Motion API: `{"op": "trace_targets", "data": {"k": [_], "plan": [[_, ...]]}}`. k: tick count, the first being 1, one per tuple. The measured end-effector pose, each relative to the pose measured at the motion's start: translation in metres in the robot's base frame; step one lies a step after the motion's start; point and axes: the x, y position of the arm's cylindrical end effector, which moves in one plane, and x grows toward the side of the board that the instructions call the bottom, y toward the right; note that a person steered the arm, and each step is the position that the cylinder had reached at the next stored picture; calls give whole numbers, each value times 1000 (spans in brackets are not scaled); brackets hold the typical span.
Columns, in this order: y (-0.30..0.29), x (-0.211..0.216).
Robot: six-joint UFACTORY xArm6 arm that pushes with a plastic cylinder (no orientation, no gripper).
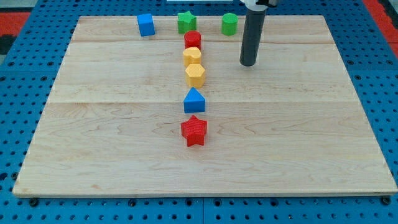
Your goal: Move your arm to the top of the board
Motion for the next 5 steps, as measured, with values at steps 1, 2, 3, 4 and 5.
{"op": "trace_targets", "data": {"k": [1,2,3,4,5], "plan": [[0,0],[1,0],[1,0],[-8,-3],[-8,-3]]}}
